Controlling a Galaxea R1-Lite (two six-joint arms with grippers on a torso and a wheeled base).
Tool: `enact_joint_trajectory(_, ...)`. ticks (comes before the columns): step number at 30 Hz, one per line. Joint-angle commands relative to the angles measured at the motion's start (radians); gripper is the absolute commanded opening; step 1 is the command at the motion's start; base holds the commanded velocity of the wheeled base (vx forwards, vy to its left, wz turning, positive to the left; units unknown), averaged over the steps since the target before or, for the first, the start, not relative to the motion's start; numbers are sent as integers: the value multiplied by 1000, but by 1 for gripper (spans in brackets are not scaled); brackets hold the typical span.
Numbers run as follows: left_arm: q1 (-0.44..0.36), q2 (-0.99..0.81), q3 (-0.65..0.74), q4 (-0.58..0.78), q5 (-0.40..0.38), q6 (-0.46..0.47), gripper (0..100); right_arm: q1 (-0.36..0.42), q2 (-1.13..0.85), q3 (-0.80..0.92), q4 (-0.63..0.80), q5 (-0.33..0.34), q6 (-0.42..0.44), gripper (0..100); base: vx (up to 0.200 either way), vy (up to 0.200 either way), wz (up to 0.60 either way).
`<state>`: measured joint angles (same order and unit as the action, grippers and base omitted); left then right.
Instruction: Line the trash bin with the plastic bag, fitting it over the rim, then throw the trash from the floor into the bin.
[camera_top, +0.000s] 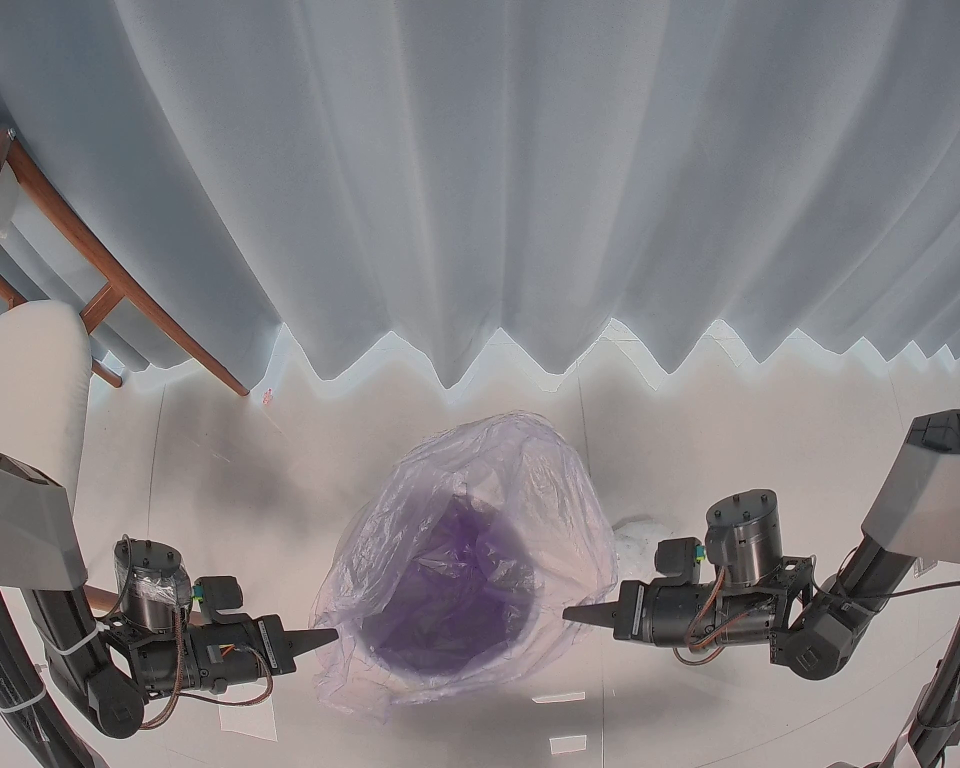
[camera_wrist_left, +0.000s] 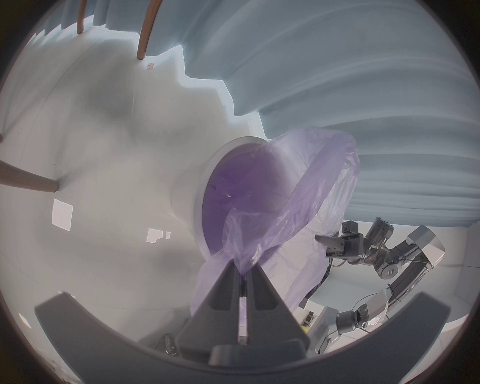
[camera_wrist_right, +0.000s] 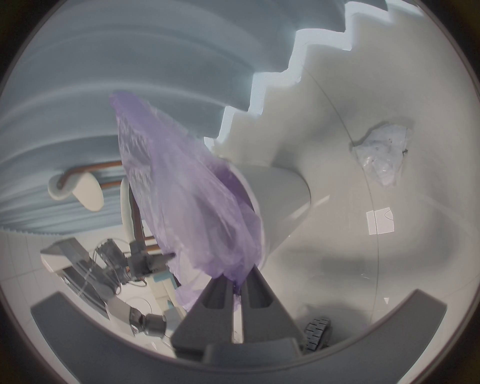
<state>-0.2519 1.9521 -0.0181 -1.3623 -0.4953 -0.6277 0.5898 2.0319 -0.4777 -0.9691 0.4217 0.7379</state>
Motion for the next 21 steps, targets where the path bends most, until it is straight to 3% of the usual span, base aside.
enact_joint_trajectory(1,-9,18,18,16,6,0,0,33,14,24,0,-4,-11,0,0,0,0)
enact_joint_trajectory(6,-7,34,18,42,17,19,0,36,16,37,6,-4,-22,0,0,0,0)
enact_joint_trajectory(12,-6,126,18,77,81,141,0,45,54,50,3,-4,-75,0,0,0,0)
enact_joint_trajectory(16,-6,151,18,72,83,144,0,84,87,59,-5,-11,-84,0,0,0,0)
enact_joint_trajectory(21,2,151,18,69,84,146,0,93,128,60,-6,-69,-132,0,0,0,0)
